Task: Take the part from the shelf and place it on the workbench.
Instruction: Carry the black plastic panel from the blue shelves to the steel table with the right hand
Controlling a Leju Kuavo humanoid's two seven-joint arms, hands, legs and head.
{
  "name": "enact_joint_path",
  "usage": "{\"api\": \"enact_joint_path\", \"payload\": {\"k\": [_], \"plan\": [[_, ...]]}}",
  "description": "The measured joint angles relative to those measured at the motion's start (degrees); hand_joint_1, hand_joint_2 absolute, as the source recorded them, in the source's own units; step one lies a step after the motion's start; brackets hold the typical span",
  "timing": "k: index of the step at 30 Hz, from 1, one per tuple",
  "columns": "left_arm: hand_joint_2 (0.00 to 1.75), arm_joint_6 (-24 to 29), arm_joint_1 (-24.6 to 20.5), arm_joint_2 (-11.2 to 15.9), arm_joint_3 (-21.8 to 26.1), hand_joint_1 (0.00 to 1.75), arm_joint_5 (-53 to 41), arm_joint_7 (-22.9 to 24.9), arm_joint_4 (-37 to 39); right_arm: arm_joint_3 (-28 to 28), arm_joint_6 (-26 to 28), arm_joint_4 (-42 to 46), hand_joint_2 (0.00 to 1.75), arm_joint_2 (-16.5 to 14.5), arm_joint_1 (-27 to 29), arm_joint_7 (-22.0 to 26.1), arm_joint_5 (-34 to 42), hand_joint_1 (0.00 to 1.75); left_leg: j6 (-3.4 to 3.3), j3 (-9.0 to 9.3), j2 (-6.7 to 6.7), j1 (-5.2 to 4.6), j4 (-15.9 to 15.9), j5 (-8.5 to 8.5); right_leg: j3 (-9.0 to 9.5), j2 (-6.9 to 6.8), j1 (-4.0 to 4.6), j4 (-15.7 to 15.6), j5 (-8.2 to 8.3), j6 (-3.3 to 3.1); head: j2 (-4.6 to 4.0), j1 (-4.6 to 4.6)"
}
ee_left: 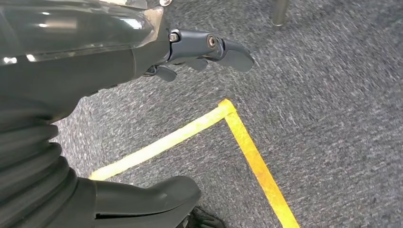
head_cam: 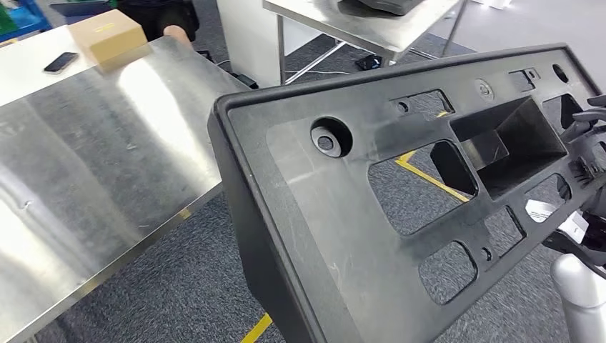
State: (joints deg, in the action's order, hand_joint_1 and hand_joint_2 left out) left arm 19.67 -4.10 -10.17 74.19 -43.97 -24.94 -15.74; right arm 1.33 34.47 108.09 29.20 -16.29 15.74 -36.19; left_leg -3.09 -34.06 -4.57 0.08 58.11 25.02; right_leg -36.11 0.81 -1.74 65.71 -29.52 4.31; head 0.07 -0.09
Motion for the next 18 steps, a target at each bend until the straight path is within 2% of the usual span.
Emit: {"api": "enact_joint_path", "payload": {"k": [1, 2, 3, 5, 7, 8, 9, 11, 13, 15, 17, 18], "plan": [[1.75, -0.04, 0.0, 0.08, -0.08, 0.0, -0.11, -0.01, 0.09, 0.28, -0.06, 0.02, 1.75, 0.17, -0.16, -0.22, -0.12, 1.75, 0.36, -0.13, -0.68, 0.03, 0.28, 0.19, 1.69, 0.72, -0.2, -3.59, 1.43, 0.32, 0.0, 0.06], [1.75, -0.07, 0.01, 0.18, -0.16, 0.0, -0.22, -0.02, 0.15, 0.58, -0.19, 0.05, 1.75, 0.34, -0.29, -0.45, -0.24, 1.75, 0.76, -0.36, -1.24, -0.02, 0.52, 0.3, 2.77, 1.25, -0.33, -5.91, 2.28, 0.26, 0.0, 0.07], [1.75, -0.1, 0.05, 0.27, -0.22, 0.0, -0.32, -0.04, 0.21, 0.85, -0.38, 0.08, 1.75, 0.5, -0.39, -0.67, -0.37, 1.75, 1.14, -0.62, -1.67, -0.07, 0.64, 0.32, 3.13, 1.54, -0.31, -6.74, 2.55, -0.09, 0.0, 0.06], [1.75, -0.1, 0.16, 0.41, -0.31, 0.0, -0.43, -0.07, 0.34, 1.37, -0.78, 0.13, 1.75, 0.74, -0.61, -0.94, -0.64, 1.75, 1.71, -0.96, -2.23, 0.03, 0.62, 0.2, 3.12, 0.65, -0.16, -6.73, 2.73, -1.05, 0.0, -0.01], [1.75, -0.1, 0.18, 0.51, -0.32, 0.0, -0.45, -0.07, 0.48, 1.88, -0.94, 0.14, 1.75, 0.93, -0.99, -1.03, -0.79, 1.75, 2.19, -1.64, -0.3, 0.0, 2.05, 1.21, 3.23, -0.25, -0.3, -6.82, 2.8, -1.81, 0.0, -0.22], [1.75, -0.1, 0.12, 0.57, -0.33, 0.0, -0.45, -0.07, 0.53, 2.09, -0.94, 0.15, 1.75, 1.07, -1.14, -1.05, -0.81, 1.75, 2.42, -2.76, 1.29, -0.01, 4.4, 2.64, 3.31, -0.76, -0.36, -6.88, 2.78, -2.23, 0.0, -0.4], [1.75, -0.11, 0.05, 0.56, -0.36, 0.0, -0.49, -0.07, 0.58, 2.27, -0.95, 0.16, 1.75, 1.19, -1.22, -1.09, -0.82, 1.75, 2.62, -4.46, 2.88, -0.02, 7.82, 4.45, 3.35, -1.3, -0.21, -6.88, 2.68, -2.57, 0.0, -0.56], [1.75, -0.14, -0.01, 0.56, -0.46, 0.0, -0.59, -0.07, 0.68, 2.59, -1.13, 0.16, 1.75, 1.36, -1.33, -1.22, -0.87, 1.75, 2.87, -8.37, 4.09, 0.16, 15.16, 7.42, 3.37, -2.52, 0.06, -6.87, 2.53, -2.99, 0.0, -0.68], [1.75, -0.25, 0.02, 0.58, -0.67, 0.0, -0.72, -0.07, 0.82, 3.12, -1.66, 0.14, 1.75, 1.41, -1.63, -1.45, -1.06, 1.75, 2.88, -9.92, 4.31, 0.2, 17.61, 7.36, 3.41, -3.52, 0.19, -6.87, 2.42, -3.11, 0.0, -0.68], [1.75, -0.32, 0.04, 0.6, -0.79, 0.0, -0.8, -0.07, 0.88, 3.45, -2.03, 0.13, 1.75, 1.43, -1.85, -1.58, -1.2, 1.75, 2.84, -9.78, 4.36, 0.2, 17.0, 6.51, 3.44, -3.9, 0.21, -6.86, 2.38, -3.15, 0.0, -0.67], [1.75, -0.32, 0.04, 0.61, -0.79, 0.0, -0.8, -0.07, 0.88, 3.48, -2.05, 0.12, 1.75, 1.43, -1.89, -1.58, -1.21, 1.75, 2.84, -9.7, 4.37, 0.2, 16.82, 6.38, 3.45, -3.93, 0.21, -6.86, 2.38, -3.16, 0.0, -0.68], [1.75, -0.33, 0.04, 0.63, -0.83, 0.0, -0.85, -0.08, 0.89, 3.69, -2.2, 0.09, 1.75, 1.46, -2.11, -1.68, -1.35, 1.75, 2.78, -9.04, 4.44, 0.19, 15.49, 5.59, 3.47, -4.08, 0.22, -6.86, 2.37, -3.16, 0.0, -0.68]]}}
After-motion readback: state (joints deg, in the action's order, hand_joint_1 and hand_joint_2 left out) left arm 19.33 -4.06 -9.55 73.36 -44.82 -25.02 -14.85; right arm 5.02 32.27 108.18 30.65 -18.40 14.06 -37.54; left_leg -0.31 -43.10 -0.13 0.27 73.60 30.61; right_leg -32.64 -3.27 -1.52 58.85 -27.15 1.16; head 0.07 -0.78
